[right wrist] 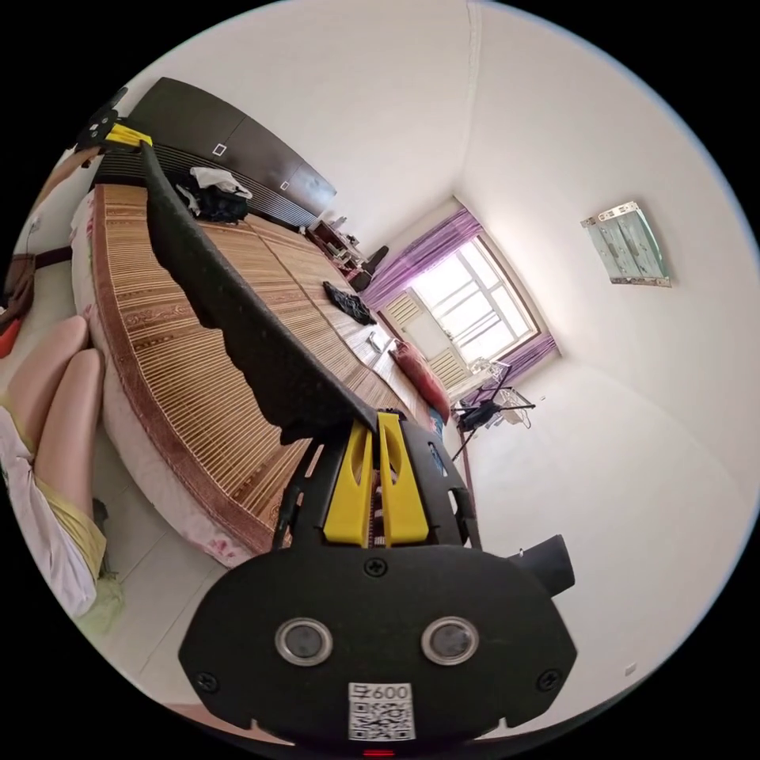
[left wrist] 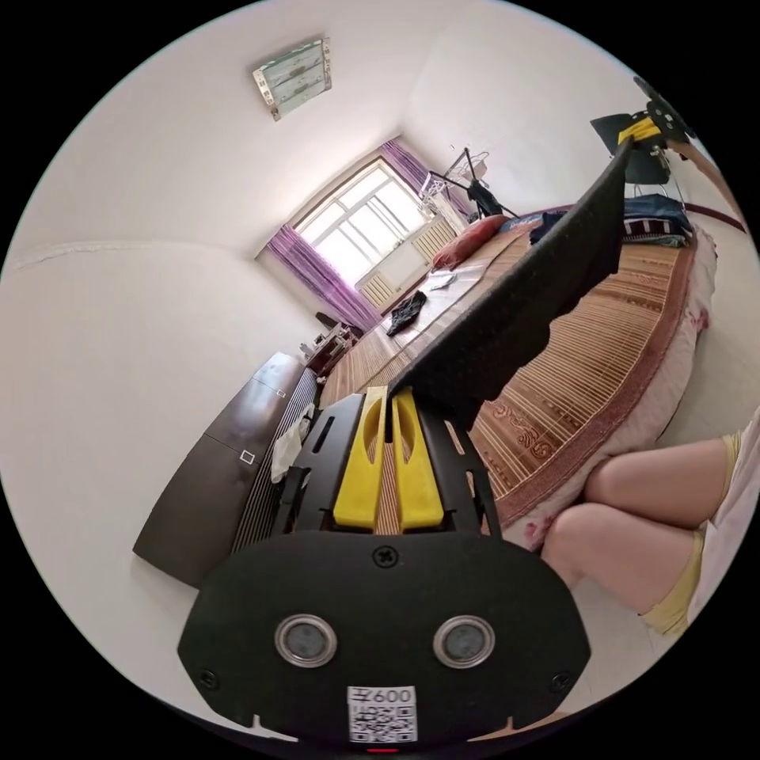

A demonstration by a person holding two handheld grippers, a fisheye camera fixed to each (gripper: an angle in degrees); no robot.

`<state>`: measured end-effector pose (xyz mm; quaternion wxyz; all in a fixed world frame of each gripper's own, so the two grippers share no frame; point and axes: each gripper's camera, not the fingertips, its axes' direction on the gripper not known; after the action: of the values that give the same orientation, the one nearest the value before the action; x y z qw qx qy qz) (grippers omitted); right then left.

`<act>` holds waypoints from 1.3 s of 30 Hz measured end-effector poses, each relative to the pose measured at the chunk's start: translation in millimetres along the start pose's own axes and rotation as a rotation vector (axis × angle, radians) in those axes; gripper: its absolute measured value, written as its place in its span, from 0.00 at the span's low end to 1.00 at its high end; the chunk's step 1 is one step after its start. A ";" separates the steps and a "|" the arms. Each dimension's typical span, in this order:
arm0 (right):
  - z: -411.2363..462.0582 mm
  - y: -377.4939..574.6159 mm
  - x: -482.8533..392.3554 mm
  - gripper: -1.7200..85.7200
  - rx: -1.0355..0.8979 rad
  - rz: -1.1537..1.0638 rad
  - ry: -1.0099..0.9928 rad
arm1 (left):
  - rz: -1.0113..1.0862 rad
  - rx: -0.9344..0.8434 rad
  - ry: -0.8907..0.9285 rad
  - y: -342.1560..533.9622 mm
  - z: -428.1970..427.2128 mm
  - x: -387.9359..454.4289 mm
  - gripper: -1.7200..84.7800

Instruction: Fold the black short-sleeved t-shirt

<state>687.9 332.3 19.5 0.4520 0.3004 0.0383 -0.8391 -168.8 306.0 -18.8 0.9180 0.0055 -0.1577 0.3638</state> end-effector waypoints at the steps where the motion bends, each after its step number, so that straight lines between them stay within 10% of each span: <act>1: -7.8 -4.5 6.1 0.01 -0.002 -0.002 -0.003 | 0.012 -0.005 -0.015 -6.7 -12.6 -7.5 0.03; 10: 24.4 -94.1 83.7 0.01 -0.103 -0.101 -0.101 | 0.023 -0.052 0.142 -107.6 -27.9 -131.9 0.03; 29: 528.7 -220.9 114.1 0.01 -0.676 -0.044 -0.662 | 0.093 -0.544 0.619 -297.5 469.9 -197.5 0.03; 39: 577.5 -208.6 218.0 0.05 -0.643 0.414 -0.684 | -0.754 -0.488 0.903 -308.2 553.8 -378.3 0.04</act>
<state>164.2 100.8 330.5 0.6650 -0.1444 0.0841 -0.7279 -379.8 -241.8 428.6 0.9339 -0.3027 0.1793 -0.0642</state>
